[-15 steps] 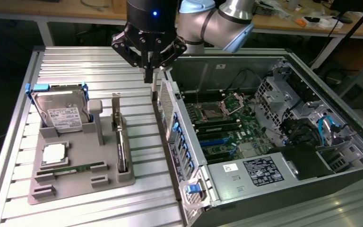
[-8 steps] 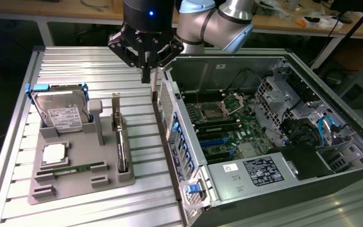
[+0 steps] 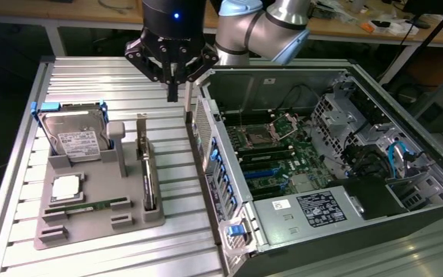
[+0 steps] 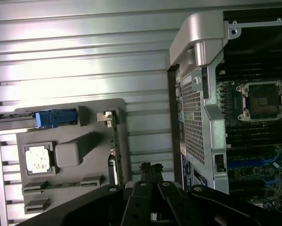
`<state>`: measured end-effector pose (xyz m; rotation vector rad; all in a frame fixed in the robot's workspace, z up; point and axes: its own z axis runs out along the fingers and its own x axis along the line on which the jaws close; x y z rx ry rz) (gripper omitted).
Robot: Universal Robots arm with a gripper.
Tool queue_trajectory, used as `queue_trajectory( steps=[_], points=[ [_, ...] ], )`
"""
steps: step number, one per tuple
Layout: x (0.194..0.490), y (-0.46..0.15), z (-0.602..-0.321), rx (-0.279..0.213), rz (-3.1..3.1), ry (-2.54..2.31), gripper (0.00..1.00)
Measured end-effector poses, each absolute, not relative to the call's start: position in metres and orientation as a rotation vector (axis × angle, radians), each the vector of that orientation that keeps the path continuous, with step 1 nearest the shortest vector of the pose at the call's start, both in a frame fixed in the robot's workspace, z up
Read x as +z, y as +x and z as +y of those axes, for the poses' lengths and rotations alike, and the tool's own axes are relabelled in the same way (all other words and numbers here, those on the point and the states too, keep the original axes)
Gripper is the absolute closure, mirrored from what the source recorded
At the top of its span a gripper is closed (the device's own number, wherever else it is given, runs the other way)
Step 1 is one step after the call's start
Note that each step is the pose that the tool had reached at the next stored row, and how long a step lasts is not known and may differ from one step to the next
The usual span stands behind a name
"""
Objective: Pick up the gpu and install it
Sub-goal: 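Reach for the gpu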
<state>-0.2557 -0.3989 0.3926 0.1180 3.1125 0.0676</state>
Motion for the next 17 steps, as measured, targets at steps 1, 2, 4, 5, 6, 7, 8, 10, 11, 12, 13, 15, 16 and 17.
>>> queue_trajectory(
  steps=[1,2,4,5,6,7,8,10,11,12,13,15,16,17],
  points=[
    [0.393,-0.257,-0.399,0.068,3.112,0.118,0.89],
    [0.393,-0.258,-0.399,0.068,3.112,0.118,0.89],
    [0.393,-0.260,-0.399,0.068,3.112,0.118,0.89],
    [0.393,-0.260,-0.399,0.068,3.112,0.118,0.89],
    [0.393,-0.261,-0.399,0.068,3.112,0.118,0.89],
    [0.393,-0.262,-0.399,0.068,3.112,0.118,0.89],
    [0.393,-0.263,-0.399,0.068,3.112,0.118,0.89],
    [0.393,-0.265,-0.399,0.068,3.112,0.118,0.89],
    [0.393,-0.266,-0.399,0.068,3.112,0.118,0.89],
    [0.393,-0.266,-0.399,0.068,3.113,0.118,0.89],
    [0.393,-0.267,-0.399,0.068,3.112,0.118,0.89],
    [0.393,-0.269,-0.399,0.068,3.112,0.118,0.89],
    [0.393,-0.270,-0.399,0.068,3.113,0.118,0.89],
    [0.393,-0.270,-0.399,0.068,3.112,0.118,0.89]
  ],
)
